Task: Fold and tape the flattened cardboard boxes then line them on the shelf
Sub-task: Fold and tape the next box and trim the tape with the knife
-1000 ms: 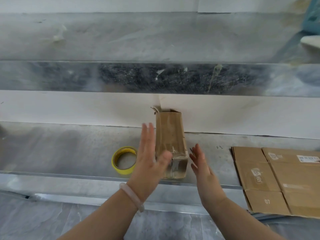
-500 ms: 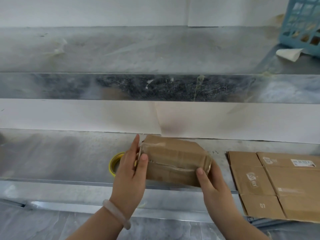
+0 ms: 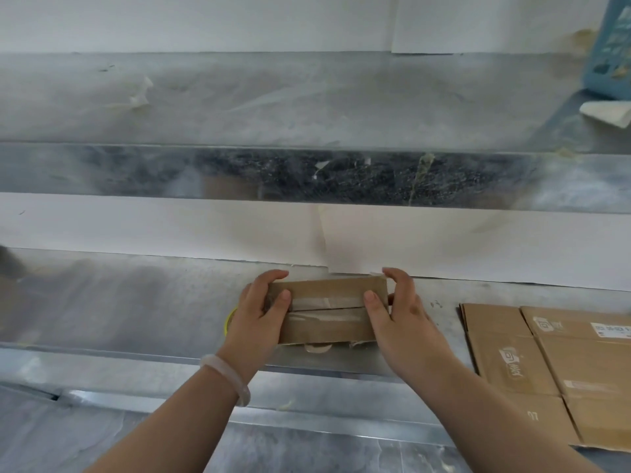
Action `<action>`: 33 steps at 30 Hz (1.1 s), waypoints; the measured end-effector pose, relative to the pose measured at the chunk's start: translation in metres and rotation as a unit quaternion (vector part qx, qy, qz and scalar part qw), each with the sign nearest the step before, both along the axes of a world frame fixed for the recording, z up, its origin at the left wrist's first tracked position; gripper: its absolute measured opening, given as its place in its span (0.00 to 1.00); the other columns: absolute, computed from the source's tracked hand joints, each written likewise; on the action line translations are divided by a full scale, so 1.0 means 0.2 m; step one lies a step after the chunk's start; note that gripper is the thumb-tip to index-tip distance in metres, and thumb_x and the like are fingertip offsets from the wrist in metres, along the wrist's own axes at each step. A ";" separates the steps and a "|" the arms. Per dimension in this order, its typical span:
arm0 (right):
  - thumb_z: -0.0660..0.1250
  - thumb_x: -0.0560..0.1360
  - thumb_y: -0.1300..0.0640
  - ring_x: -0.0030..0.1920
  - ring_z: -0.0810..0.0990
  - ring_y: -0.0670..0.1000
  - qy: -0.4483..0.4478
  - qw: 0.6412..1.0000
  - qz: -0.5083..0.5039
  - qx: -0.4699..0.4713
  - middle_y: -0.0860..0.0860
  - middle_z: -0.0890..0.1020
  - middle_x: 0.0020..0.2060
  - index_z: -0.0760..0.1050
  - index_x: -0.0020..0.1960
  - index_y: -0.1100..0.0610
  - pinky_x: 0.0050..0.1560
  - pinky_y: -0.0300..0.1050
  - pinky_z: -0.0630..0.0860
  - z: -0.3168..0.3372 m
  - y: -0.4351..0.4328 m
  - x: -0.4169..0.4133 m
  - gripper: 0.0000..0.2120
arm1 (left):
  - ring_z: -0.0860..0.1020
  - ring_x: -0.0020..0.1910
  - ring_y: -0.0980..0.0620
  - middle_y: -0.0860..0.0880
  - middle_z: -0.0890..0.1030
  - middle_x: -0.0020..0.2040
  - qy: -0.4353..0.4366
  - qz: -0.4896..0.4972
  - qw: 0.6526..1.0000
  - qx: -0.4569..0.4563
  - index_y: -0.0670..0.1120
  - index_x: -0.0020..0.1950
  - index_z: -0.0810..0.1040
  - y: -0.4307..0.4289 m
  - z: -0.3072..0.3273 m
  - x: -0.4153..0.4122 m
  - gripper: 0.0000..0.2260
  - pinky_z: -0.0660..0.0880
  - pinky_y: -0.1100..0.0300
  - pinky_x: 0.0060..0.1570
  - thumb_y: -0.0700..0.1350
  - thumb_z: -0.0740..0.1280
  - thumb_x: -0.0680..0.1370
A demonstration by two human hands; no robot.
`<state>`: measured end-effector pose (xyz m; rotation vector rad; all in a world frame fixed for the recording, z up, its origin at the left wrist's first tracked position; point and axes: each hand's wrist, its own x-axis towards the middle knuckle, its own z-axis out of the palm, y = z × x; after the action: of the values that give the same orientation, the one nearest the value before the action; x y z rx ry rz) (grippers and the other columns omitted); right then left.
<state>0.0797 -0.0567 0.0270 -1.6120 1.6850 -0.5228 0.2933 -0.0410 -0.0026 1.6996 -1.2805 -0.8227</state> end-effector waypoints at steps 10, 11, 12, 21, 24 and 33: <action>0.51 0.82 0.43 0.61 0.72 0.56 0.010 0.999 -0.032 0.042 0.53 0.68 0.66 0.59 0.72 0.48 0.59 0.49 0.68 -0.06 -0.07 0.06 0.21 | 0.74 0.48 0.57 0.57 0.75 0.50 -0.084 -0.024 0.995 0.038 0.58 0.50 0.72 -0.10 0.01 0.02 0.06 0.73 0.58 0.47 0.55 0.65 0.76; 0.51 0.82 0.45 0.60 0.72 0.55 0.009 0.999 -0.035 0.031 0.52 0.67 0.67 0.60 0.72 0.49 0.59 0.48 0.68 -0.05 -0.08 0.07 0.20 | 0.75 0.47 0.56 0.56 0.76 0.49 -0.082 -0.026 0.995 0.047 0.57 0.50 0.73 -0.12 0.02 0.02 0.07 0.74 0.58 0.46 0.56 0.66 0.75; 0.52 0.82 0.47 0.60 0.71 0.53 -0.005 0.999 -0.041 0.024 0.50 0.67 0.67 0.60 0.72 0.48 0.57 0.47 0.69 -0.06 -0.09 0.08 0.19 | 0.76 0.46 0.56 0.55 0.77 0.47 -0.072 -0.028 0.995 0.056 0.56 0.50 0.74 -0.14 0.04 0.02 0.08 0.75 0.59 0.44 0.56 0.68 0.75; 0.61 0.80 0.49 0.48 0.72 0.47 -0.108 0.990 -0.095 0.009 0.51 0.73 0.56 0.65 0.57 0.48 0.48 0.45 0.72 -0.10 -0.20 0.14 0.08 | 0.77 0.46 0.54 0.54 0.79 0.47 -0.034 -0.057 0.994 0.089 0.56 0.49 0.78 -0.23 0.06 0.03 0.02 0.74 0.63 0.40 0.52 0.66 0.77; 0.65 0.77 0.43 0.47 0.72 0.43 -0.107 0.990 -0.086 0.022 0.49 0.72 0.56 0.65 0.60 0.47 0.42 0.41 0.72 -0.09 -0.20 0.14 0.17 | 0.74 0.54 0.55 0.56 0.76 0.56 -0.192 -0.060 0.979 0.040 0.55 0.58 0.77 -0.23 0.06 0.03 0.11 0.71 0.63 0.52 0.55 0.63 0.78; 0.73 0.72 0.46 0.47 0.75 0.45 -0.095 0.992 -0.074 0.018 0.50 0.75 0.54 0.65 0.59 0.47 0.36 0.37 0.71 -0.09 -0.23 0.16 0.22 | 0.71 0.52 0.54 0.57 0.72 0.53 -0.207 -0.061 0.975 0.044 0.56 0.56 0.74 -0.22 0.05 -0.04 0.15 0.71 0.59 0.55 0.61 0.67 0.73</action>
<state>0.1121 -0.1035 0.0090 -1.3710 1.6674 -0.6933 0.2852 -0.0851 0.0071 1.9476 -1.6628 -0.6186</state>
